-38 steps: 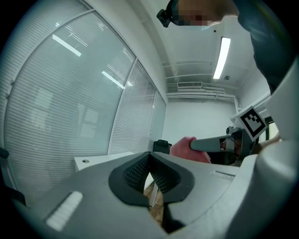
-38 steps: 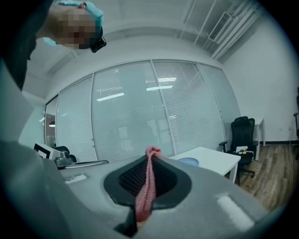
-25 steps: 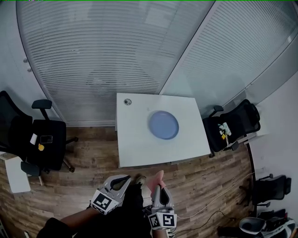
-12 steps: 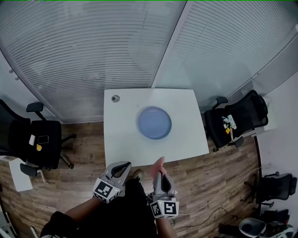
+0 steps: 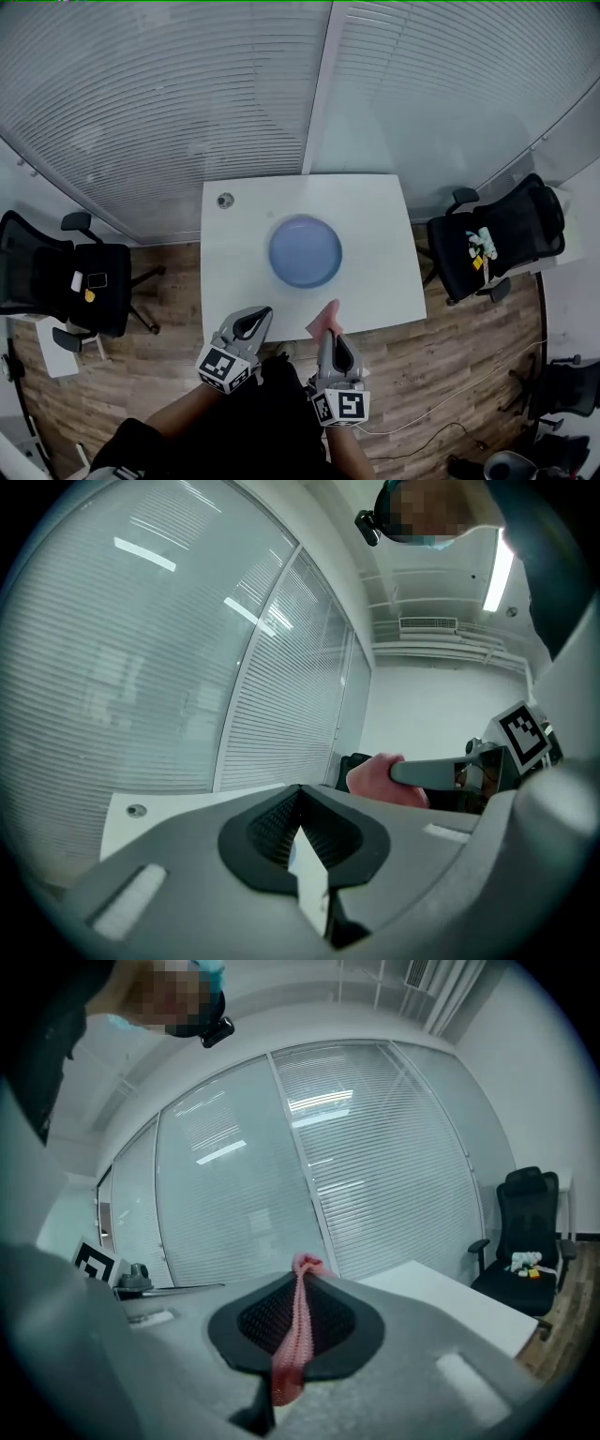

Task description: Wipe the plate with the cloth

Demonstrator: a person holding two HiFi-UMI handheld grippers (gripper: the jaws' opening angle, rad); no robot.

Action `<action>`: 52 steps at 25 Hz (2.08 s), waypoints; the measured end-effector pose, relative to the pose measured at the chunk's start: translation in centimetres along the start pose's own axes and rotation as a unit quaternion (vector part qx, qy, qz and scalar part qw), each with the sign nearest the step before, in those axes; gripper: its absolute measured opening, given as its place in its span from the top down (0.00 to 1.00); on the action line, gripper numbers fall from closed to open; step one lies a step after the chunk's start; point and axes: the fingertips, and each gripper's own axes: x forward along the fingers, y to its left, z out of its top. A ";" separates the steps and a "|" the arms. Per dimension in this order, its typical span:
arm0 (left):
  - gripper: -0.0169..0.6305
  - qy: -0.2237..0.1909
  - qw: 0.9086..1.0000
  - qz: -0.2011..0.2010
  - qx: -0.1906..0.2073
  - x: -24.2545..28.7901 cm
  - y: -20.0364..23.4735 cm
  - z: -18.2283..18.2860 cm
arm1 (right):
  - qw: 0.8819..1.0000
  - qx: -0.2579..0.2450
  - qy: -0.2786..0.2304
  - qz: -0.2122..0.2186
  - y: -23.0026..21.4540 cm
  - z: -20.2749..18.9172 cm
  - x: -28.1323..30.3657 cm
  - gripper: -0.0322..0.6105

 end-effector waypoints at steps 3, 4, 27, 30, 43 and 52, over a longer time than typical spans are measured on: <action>0.97 0.010 1.000 0.023 0.005 1.2 0.9 -0.3 | 1.000 0.000 0.005 0.009 -1.6 -0.1 1.8 0.93; 0.97 0.013 0.999 0.029 0.006 1.5 1.2 -0.4 | 1.000 0.001 0.006 0.010 -1.9 0.0 2.3 0.93; 0.97 0.109 0.991 0.066 -0.052 11.2 12.7 -6.9 | 0.996 -0.001 0.072 -0.052 -7.8 -4.6 14.8 0.93; 0.97 0.122 0.988 0.072 -0.060 12.0 14.0 -8.4 | 0.995 0.002 0.085 -0.058 -8.4 -6.0 16.0 0.93; 0.97 0.180 0.975 0.084 -0.095 15.3 17.8 -14.0 | 0.987 0.005 0.142 -0.074 -10.9 -10.6 20.9 0.93; 0.81 0.224 0.960 0.110 -0.130 15.9 19.2 -17.5 | 0.981 0.021 0.175 -0.086 -12.0 -13.2 23.7 0.93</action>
